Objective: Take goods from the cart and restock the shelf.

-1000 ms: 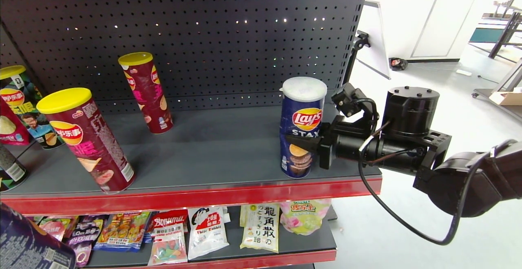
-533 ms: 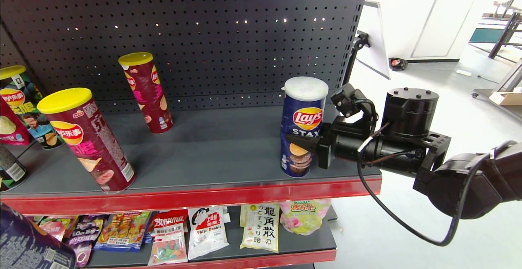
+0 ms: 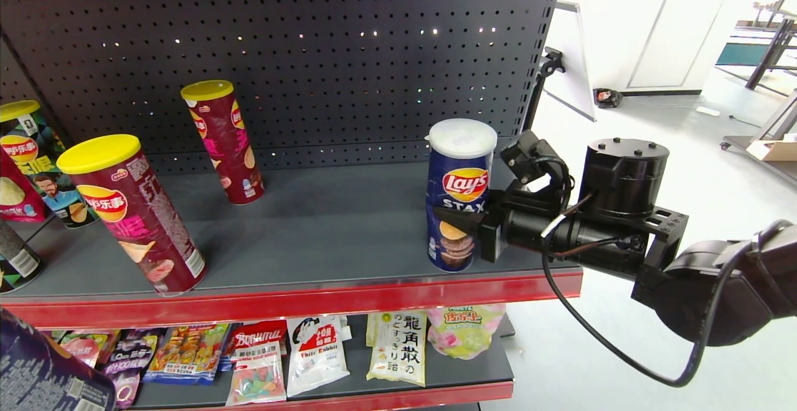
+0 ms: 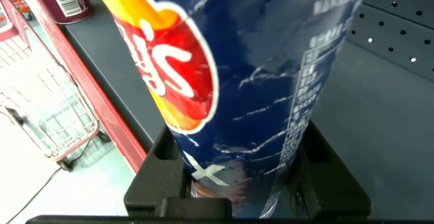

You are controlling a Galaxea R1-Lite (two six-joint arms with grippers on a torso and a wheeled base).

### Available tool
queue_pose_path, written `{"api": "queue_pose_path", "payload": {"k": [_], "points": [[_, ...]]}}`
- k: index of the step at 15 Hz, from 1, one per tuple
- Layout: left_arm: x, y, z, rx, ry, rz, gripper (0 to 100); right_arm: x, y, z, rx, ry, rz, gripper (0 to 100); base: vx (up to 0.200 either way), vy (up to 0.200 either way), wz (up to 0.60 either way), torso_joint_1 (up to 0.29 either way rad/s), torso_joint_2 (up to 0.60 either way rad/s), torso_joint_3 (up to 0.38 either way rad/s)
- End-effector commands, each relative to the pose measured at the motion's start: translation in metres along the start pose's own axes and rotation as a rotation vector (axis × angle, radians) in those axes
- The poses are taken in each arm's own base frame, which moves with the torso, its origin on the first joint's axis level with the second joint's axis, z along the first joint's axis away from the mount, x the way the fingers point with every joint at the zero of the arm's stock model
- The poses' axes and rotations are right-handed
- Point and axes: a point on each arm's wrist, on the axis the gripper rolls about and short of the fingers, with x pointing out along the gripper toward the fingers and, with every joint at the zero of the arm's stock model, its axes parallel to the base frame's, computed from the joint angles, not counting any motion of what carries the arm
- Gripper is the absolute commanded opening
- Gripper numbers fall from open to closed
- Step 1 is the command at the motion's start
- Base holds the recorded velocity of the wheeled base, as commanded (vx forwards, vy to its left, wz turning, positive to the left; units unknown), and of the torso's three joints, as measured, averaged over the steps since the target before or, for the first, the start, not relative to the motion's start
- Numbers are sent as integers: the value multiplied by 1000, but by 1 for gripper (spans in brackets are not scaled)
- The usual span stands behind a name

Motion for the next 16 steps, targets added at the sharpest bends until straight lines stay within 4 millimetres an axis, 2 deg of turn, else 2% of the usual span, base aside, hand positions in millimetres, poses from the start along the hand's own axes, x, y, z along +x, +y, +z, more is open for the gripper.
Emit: {"api": "queue_pose_path", "payload": {"k": [1, 9, 10, 16], "points": [[1, 0, 0, 0, 3, 0, 0, -1, 1, -1, 1, 3, 5, 0, 0, 0, 0, 0, 0, 0], [-1, 0, 1, 1, -6, 7, 0, -1, 1, -1, -37, 8, -18, 0, 0, 0, 0, 0, 0, 0], [-1, 0, 1, 1, -6, 7, 0, 0, 1, -2, -35, 10, -18, 100, 0, 0, 0, 0, 0, 0], [-1, 0, 1, 1, -6, 7, 0, -3, 0, 1, -35, 4, -36, 100, 0, 0, 0, 0, 0, 0]]}}
